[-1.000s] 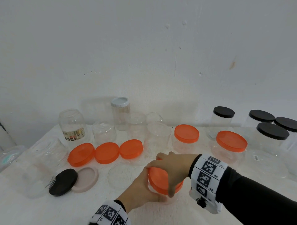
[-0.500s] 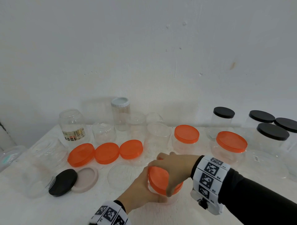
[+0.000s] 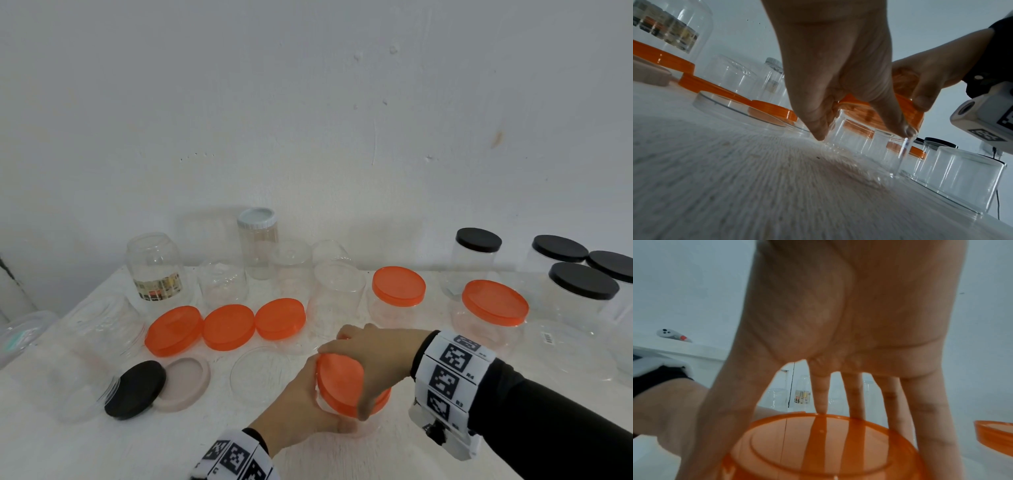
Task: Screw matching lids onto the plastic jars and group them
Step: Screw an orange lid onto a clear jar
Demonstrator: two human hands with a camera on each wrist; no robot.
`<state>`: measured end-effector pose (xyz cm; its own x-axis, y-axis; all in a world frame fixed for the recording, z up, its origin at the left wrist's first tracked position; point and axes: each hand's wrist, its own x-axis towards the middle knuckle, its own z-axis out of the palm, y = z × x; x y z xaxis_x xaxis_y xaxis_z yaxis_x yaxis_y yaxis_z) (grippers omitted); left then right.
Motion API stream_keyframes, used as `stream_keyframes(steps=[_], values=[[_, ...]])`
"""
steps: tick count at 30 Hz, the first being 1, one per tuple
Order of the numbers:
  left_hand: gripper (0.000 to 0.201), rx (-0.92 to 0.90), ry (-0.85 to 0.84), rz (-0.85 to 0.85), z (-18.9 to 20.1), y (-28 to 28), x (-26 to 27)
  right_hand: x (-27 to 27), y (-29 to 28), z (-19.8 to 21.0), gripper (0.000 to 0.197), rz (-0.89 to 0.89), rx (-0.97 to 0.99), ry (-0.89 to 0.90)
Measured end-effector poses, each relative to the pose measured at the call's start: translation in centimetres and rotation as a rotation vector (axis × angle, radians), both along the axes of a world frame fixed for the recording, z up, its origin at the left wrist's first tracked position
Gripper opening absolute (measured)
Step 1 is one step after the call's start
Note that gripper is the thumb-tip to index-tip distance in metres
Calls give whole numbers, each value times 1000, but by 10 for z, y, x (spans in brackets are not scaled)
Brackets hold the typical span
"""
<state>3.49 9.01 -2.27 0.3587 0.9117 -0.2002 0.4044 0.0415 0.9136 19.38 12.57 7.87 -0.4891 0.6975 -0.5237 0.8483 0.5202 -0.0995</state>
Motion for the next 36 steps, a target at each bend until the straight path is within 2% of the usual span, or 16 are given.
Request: stream_keyframes(steps=[8,14,21,25,30,33,36], values=[[112,-11,-10,3,0,-1,1,13,-2,-20,99,-25,84,122],[106,-19,-10,7,0,-2,0,19,-8,-36,97,-40,176,224],[112,18,-4,26,-1,-3,4,9,-23,-59,90,-176,256,351],[115,35,16,10,-6,0,3,7,-28,-68,88,-202,301,360],[122,82,171,-76,-1,8,-5,10,-28,-73,90,-205,287,371],[116,119,306,-143,7,18,-18,10,-28,-76,90,-209,279,383],[104,158,486,-139,14,32,-33,13,-27,-77,92,-219,242,412]])
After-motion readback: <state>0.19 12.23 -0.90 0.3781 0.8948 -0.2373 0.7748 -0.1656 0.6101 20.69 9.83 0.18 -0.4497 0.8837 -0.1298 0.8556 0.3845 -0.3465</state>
